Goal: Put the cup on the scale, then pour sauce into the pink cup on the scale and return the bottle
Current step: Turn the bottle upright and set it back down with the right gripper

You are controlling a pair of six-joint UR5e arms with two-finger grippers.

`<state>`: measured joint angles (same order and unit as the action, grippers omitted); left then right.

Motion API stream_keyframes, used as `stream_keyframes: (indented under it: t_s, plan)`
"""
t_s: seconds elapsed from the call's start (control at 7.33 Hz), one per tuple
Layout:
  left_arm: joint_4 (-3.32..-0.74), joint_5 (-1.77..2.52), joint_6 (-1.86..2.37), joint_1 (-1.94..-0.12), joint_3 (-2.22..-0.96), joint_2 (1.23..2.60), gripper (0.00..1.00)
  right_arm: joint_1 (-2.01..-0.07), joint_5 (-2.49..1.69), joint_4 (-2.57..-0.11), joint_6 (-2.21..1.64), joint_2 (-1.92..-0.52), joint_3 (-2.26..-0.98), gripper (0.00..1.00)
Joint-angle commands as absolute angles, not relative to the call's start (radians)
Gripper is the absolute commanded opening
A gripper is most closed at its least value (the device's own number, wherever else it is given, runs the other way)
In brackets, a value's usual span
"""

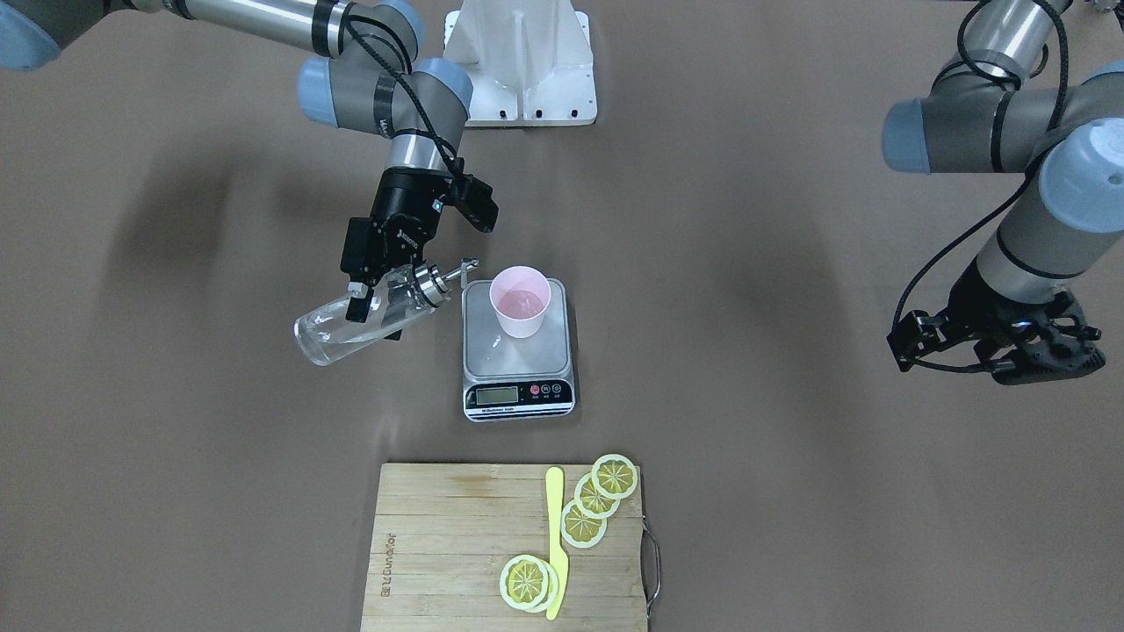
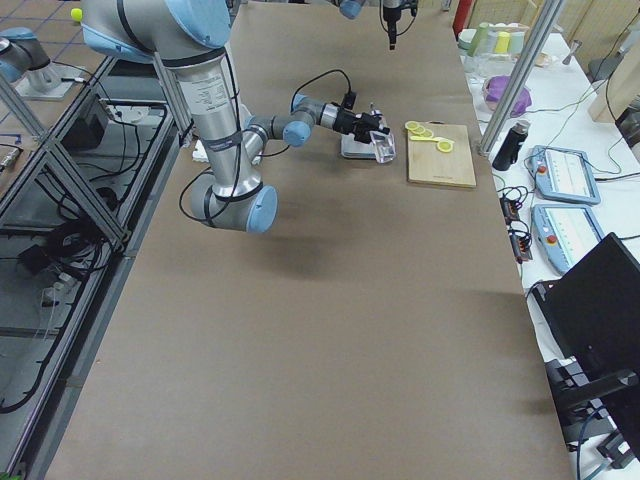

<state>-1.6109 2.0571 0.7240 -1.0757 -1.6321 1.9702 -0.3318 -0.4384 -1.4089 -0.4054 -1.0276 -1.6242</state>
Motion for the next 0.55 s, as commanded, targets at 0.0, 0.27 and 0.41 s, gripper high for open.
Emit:
stream_keyframes:
  t_s: [0.0,0.27,0.41]
  plan:
    - [-1.611,2.057,0.724,-1.081,-1.635,1.973,0.98,-0.401,-0.627,-1.301,-0.623,-1.055,-1.641,0.0]
    - [-1.609,2.057,0.732,-1.083,-1.641,1.976,0.98,-0.529,-0.847,-1.16,-0.662,-1.177,-1.736,0.0]
    - [-1.609,2.057,0.735,-1.083,-1.647,1.976,0.98,-0.579,-0.939,-1.073,-0.69,-1.257,-1.758,0.0]
